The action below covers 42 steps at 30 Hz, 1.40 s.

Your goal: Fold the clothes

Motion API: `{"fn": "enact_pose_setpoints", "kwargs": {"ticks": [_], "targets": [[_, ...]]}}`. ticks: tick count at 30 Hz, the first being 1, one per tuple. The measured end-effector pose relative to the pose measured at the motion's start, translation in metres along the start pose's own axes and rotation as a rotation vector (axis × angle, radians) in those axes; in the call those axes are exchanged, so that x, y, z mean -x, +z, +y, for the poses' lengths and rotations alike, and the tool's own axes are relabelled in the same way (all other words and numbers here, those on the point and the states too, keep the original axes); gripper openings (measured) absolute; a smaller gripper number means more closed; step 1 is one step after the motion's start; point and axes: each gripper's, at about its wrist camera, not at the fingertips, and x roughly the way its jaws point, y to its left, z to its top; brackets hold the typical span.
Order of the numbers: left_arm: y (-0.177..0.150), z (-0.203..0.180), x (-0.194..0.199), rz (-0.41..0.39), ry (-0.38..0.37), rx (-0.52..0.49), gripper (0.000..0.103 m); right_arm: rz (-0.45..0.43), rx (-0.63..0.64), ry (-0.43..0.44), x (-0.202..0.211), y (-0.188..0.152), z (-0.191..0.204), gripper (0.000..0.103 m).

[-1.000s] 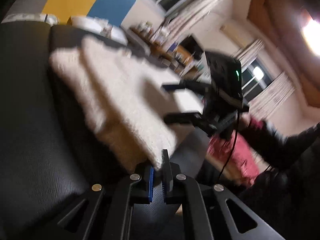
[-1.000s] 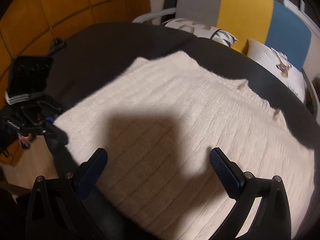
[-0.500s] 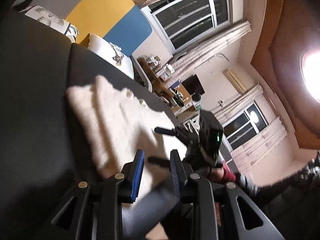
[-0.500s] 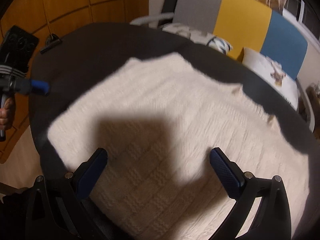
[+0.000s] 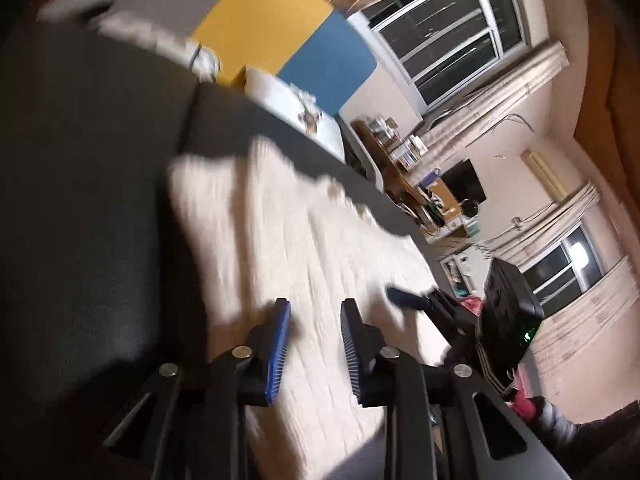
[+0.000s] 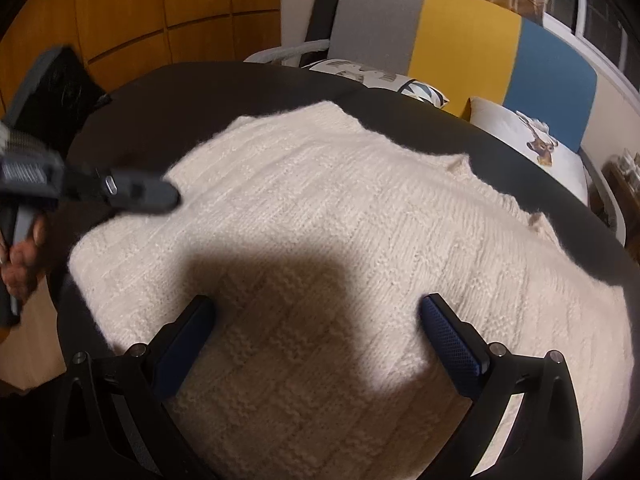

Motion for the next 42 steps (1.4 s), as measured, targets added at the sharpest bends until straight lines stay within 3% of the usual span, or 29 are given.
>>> {"fn": "enact_pose_setpoints", "kwargs": {"ticks": [2, 5, 8, 12, 13, 15, 18, 22, 24, 26, 30, 33, 37, 40, 42], "targets": [[0.021, 0.002, -0.004, 0.018, 0.023, -0.031, 0.034, 0.015, 0.002, 0.031, 0.011, 0.004, -0.004, 0.103], [0.046, 0.013, -0.022, 0.116, 0.014, -0.047, 0.040, -0.022, -0.021, 0.033, 0.031, 0.006, -0.018, 0.103], [0.051, 0.028, -0.046, 0.220, -0.018, -0.022, 0.041, -0.031, -0.061, 0.008, 0.038, 0.002, -0.036, 0.103], [0.056, 0.038, -0.057, 0.272, -0.059, 0.024, 0.037, -0.022, -0.152, 0.015, 0.033, -0.013, -0.060, 0.103], [0.058, 0.033, -0.056, 0.270, -0.063, 0.017, 0.035, -0.018, -0.170, 0.019, 0.031, -0.016, -0.064, 0.103], [0.058, 0.019, -0.051, 0.226, -0.051, -0.051, 0.005, -0.017, -0.176, 0.011, 0.027, -0.019, -0.065, 0.103], [0.055, 0.001, -0.042, 0.159, -0.001, -0.138, 0.004, -0.036, -0.140, -0.014, 0.031, -0.012, -0.058, 0.103], [0.040, 0.017, -0.037, 0.124, 0.154, -0.084, 0.004, -0.028, -0.103, -0.067, 0.028, -0.006, -0.056, 0.103], [0.032, 0.020, -0.036, 0.095, 0.171, -0.054, 0.004, 0.030, -0.115, -0.075, 0.013, -0.013, -0.058, 0.103], [0.026, 0.022, -0.034, 0.070, 0.185, -0.034, 0.005, -0.020, -0.138, -0.066, 0.011, -0.022, -0.060, 0.103], [0.038, 0.006, -0.022, 0.035, 0.235, -0.055, 0.020, -0.023, -0.137, -0.067, 0.012, -0.023, -0.060, 0.103], [0.058, -0.011, -0.019, -0.002, 0.180, -0.085, 0.024, -0.013, -0.135, -0.069, 0.014, -0.023, -0.059, 0.103], [0.077, -0.031, -0.052, 0.048, 0.136, -0.132, 0.025, -0.030, -0.123, -0.039, 0.032, -0.006, -0.062, 0.103], [0.079, -0.032, -0.089, 0.117, 0.194, -0.155, 0.025, -0.032, -0.127, -0.082, 0.035, 0.000, -0.075, 0.103], [0.073, -0.023, -0.106, 0.135, 0.272, -0.139, 0.023, -0.032, -0.130, -0.116, 0.036, 0.004, -0.085, 0.103]]}}
